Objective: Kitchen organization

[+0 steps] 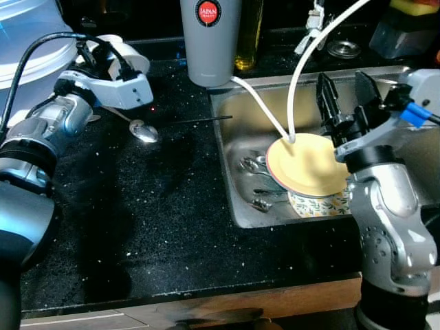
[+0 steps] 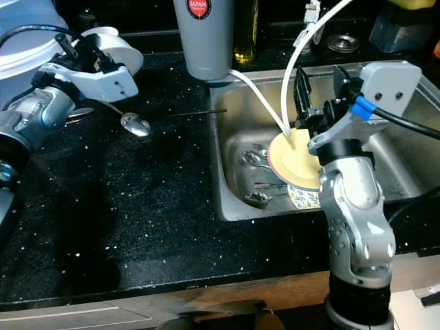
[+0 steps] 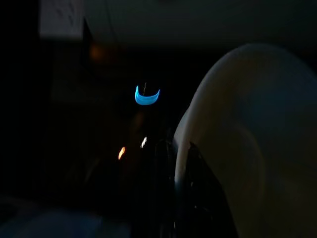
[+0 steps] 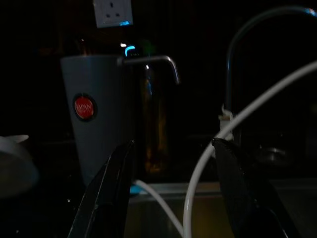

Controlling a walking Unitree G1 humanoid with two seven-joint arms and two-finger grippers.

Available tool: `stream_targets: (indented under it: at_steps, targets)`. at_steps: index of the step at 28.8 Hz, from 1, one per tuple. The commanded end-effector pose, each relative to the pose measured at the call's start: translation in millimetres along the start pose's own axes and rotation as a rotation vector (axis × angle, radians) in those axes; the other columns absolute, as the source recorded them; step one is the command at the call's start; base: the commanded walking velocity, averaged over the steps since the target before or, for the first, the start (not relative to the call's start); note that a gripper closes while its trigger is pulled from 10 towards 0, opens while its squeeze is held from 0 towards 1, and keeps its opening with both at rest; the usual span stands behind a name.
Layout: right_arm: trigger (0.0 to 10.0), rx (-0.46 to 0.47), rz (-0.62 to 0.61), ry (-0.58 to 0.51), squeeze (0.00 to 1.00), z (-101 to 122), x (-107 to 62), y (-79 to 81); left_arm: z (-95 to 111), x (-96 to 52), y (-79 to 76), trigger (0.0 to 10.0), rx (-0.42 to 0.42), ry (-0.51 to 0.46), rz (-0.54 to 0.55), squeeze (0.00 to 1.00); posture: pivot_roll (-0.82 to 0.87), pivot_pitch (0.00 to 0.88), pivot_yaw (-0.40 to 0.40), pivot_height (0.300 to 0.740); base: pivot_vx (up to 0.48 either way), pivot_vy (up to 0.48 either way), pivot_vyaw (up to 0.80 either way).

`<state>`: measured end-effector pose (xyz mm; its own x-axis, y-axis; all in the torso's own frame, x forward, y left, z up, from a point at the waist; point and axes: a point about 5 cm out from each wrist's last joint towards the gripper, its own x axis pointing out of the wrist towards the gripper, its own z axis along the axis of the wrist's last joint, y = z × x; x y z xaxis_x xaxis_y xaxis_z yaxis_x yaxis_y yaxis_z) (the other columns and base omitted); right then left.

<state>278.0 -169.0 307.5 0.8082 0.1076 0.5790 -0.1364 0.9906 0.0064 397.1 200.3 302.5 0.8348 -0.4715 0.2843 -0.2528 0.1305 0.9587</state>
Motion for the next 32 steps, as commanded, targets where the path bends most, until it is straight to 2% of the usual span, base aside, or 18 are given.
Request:
stream_targets:
  at_steps: [1,4,5,8,9,14,17,20,21,22,24,25,26,27,28,29,30,32]
  targets:
    - [10.0,-0.003,0.005,-0.018,0.00,2,1.7,-1.9,11,-5.1,-28.6,10.0,-0.032,-0.073,-0.150,0.00,-0.01,0.088,0.035,0.740,0.000,0.000,0.00]
    - [10.0,-0.008,0.013,-0.030,0.00,3,5.5,-2.4,39,6.8,-26.3,10.0,-0.114,-0.214,-0.112,0.00,-0.02,0.062,0.025,0.740,0.000,0.000,0.00]
    - [10.0,-0.008,0.013,-0.030,0.00,3,5.5,-2.4,39,6.8,-26.3,10.0,-0.114,-0.214,-0.112,0.00,-0.02,0.062,0.025,0.740,0.000,0.000,0.00]
    - [10.0,-0.014,0.024,-0.042,0.00,5,9.6,-2.9,68,18.1,-23.9,10.0,-0.202,-0.330,-0.068,0.00,-0.02,0.044,0.016,0.740,0.000,0.000,0.00]
    - [10.0,-0.014,0.024,-0.042,0.00,5,9.6,-2.9,68,18.1,-23.9,10.0,-0.202,-0.330,-0.068,0.00,-0.02,0.044,0.016,0.740,0.000,0.000,0.00]
    - [10.0,-0.027,0.033,-0.058,0.00,7,13.7,-5.7,112,26.7,-26.4,10.0,-0.374,-0.491,-0.056,0.00,-0.02,0.023,0.009,0.740,0.000,0.000,0.00]
    - [10.0,-0.031,0.034,-0.063,0.00,8,14.8,-6.1,129,32.2,-23.4,10.0,-0.474,-0.526,-0.034,0.00,-0.03,0.013,0.003,0.740,0.000,0.000,0.00]
    - [10.0,-0.034,0.037,-0.069,0.00,8,16.3,-6.5,145,42.9,-12.9,10.0,-0.652,-0.532,0.010,0.00,-0.03,0.011,-0.001,0.740,0.000,0.000,0.00]
    - [10.0,-0.035,0.038,-0.070,0.00,9,16.7,-6.6,148,46.5,-8.2,10.0,-0.721,-0.527,0.027,0.00,-0.03,0.011,-0.001,0.740,0.000,0.000,0.00]
    - [10.0,-0.035,0.038,-0.070,0.00,9,16.7,-6.6,148,46.5,-8.2,10.0,-0.721,-0.527,0.027,0.00,-0.03,0.011,-0.001,0.740,0.000,0.000,0.00]
    - [10.0,-0.035,0.038,-0.072,0.00,8,17.4,-7.1,150,54.4,5.2,10.0,-0.866,-0.511,0.076,0.00,-0.03,0.008,-0.002,0.740,0.000,0.000,0.00]
    - [10.0,-0.035,0.038,-0.072,0.00,8,17.4,-7.1,150,54.4,5.2,10.0,-0.866,-0.511,0.076,0.00,-0.03,0.008,-0.002,0.740,0.000,0.000,0.00]
    - [10.0,-0.035,0.039,-0.074,0.00,8,17.7,-7.2,150,56.8,11.2,10.0,-0.915,-0.507,0.095,0.00,-0.03,0.007,-0.002,0.740,0.000,0.000,0.00]
    - [10.0,-0.035,0.039,-0.074,0.00,8,17.7,-7.2,150,56.8,11.2,10.0,-0.915,-0.507,0.095,0.00,-0.03,0.007,-0.002,0.740,0.000,0.000,0.00]
    - [10.0,-0.035,0.040,-0.077,0.00,8,18.0,-6.9,146,58.2,20.5,10.0,-0.895,-0.496,0.137,0.00,-0.03,0.007,-0.002,0.740,0.000,0.000,0.00]
    - [10.0,-0.035,0.040,-0.079,0.00,9,18.1,-6.7,140,59.1,28.2,10.0,-0.842,-0.472,0.178,0.00,-0.03,0.007,-0.002,0.740,0.000,0.000,0.00]
    - [10.0,-0.035,0.040,-0.081,0.00,9,18.0,-6.7,130,58.8,36.5,10.0,-0.722,-0.430,0.220,0.00,-0.03,0.007,-0.002,0.740,0.000,0.000,0.00]
    - [10.0,-0.036,0.038,-0.082,0.00,9,18.1,-6.6,109,56.4,49.9,10.0,-0.568,-0.349,0.273,0.00,-0.03,0.011,0.006,0.740,0.000,0.000,0.00]
